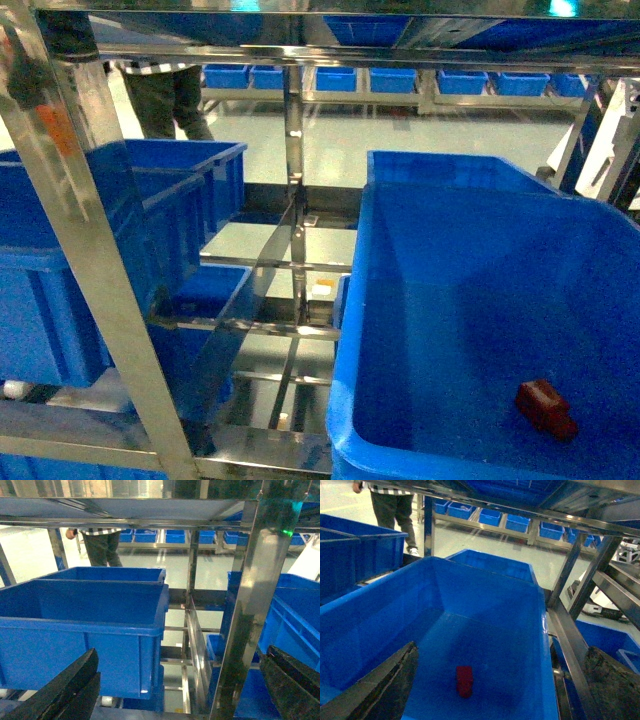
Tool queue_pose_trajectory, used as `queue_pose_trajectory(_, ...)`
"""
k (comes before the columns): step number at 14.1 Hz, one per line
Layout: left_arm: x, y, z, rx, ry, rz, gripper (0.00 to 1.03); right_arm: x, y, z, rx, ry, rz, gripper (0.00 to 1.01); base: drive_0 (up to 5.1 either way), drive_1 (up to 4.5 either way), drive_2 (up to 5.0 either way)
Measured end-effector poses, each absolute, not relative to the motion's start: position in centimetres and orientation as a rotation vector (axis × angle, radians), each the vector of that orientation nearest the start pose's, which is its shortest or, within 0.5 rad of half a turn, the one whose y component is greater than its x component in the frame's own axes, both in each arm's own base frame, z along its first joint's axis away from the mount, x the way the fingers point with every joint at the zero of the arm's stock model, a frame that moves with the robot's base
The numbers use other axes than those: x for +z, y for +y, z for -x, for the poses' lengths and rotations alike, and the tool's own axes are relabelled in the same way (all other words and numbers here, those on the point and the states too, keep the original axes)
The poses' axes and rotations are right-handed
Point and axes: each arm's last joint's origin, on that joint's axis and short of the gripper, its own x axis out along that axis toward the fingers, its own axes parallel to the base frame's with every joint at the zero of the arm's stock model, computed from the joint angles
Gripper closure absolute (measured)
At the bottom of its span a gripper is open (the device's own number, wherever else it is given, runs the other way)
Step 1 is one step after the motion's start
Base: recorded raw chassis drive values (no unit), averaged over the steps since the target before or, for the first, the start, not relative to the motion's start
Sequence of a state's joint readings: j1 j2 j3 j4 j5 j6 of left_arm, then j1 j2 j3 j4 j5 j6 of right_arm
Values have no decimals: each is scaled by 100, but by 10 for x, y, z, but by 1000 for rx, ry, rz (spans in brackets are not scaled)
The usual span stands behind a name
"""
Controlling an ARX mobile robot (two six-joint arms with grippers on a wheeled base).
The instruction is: Pick red block from blue box to shelf
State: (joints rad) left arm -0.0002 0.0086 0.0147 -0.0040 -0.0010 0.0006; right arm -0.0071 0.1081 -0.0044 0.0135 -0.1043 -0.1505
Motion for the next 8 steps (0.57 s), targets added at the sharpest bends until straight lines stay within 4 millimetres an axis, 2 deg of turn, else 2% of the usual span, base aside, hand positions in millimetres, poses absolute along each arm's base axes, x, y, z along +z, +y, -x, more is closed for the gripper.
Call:
queue_pose_trajectory(2,167,0,-97,0,-1,0,5,150,2,-96,90,123,149,3,0,0,0)
queue_pose_trajectory(8,167,0,-97,1,-2,0,5,150,8,-96,104,120,157,3,0,0,0)
